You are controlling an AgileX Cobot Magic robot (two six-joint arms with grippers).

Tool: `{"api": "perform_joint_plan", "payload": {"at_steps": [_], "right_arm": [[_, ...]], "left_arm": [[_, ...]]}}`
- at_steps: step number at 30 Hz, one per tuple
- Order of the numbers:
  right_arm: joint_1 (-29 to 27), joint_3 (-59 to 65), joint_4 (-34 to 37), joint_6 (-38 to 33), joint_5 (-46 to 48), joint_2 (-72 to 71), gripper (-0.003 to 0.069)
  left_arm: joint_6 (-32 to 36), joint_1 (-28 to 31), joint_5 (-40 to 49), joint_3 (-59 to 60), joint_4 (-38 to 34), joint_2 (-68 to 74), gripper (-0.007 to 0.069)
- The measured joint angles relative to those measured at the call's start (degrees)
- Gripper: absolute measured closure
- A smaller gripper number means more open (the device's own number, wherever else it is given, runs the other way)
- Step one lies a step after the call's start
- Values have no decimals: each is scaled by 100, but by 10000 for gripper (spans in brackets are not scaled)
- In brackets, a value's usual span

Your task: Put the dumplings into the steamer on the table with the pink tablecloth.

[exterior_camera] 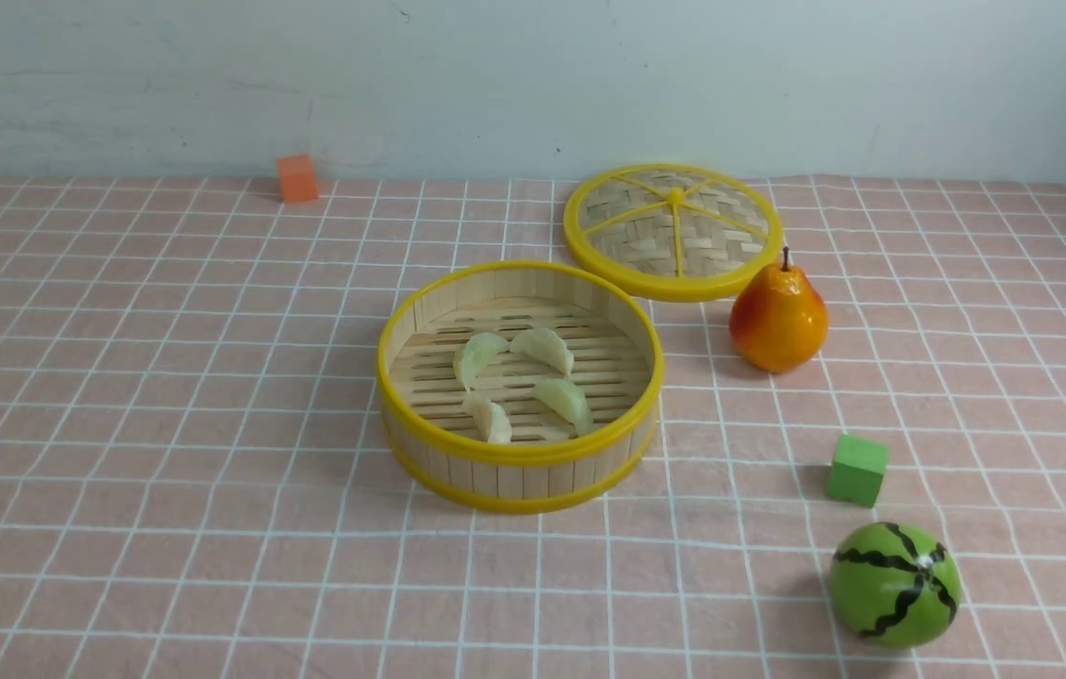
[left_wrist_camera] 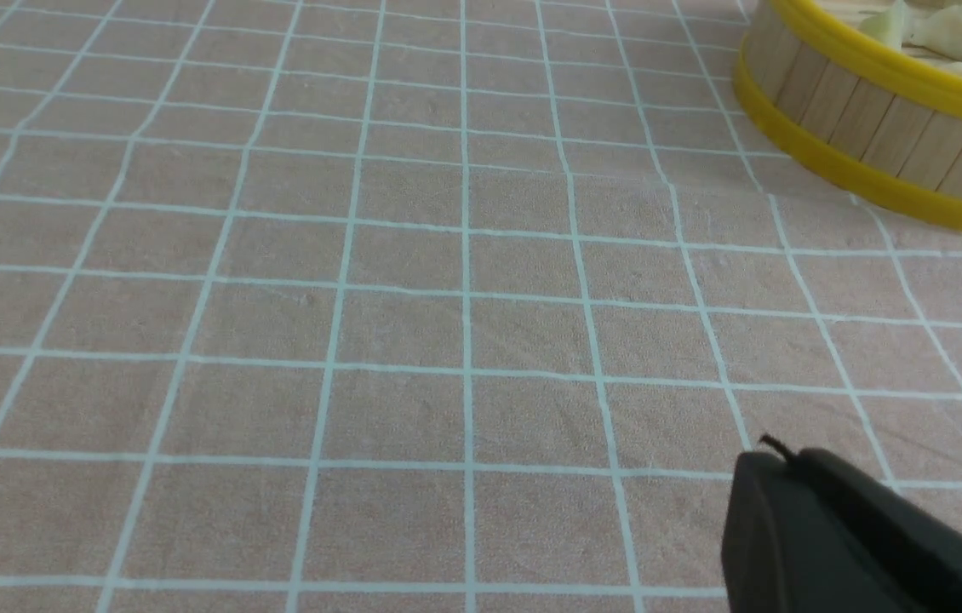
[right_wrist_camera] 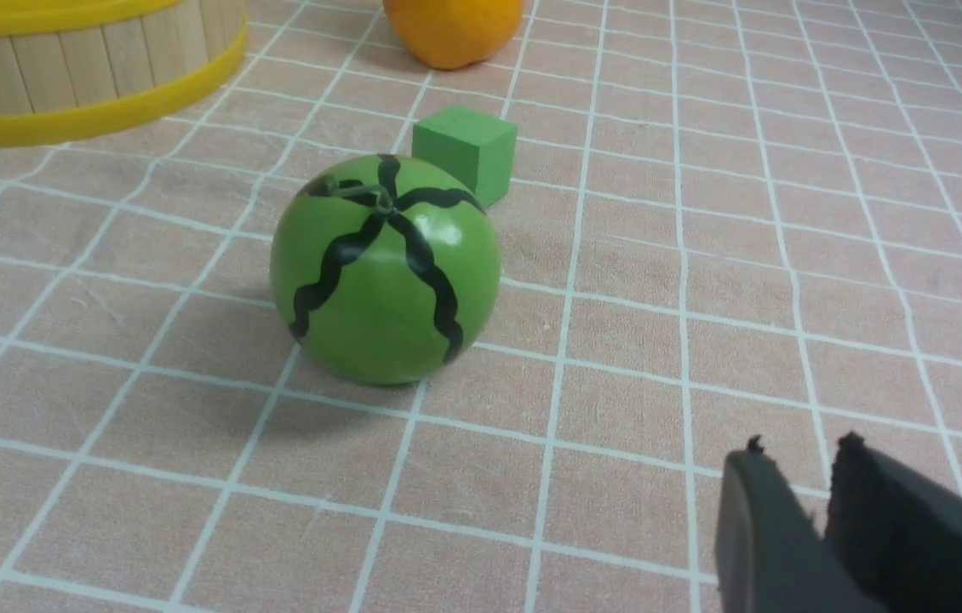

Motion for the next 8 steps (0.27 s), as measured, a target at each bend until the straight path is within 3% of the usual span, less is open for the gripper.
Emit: {"api": "perform_joint_plan", "payload": {"at_steps": [8], "right_arm": [[0, 0, 0, 0, 0, 0, 511]], "left_arm": [[0, 0, 0, 0, 0, 0, 638]]}}
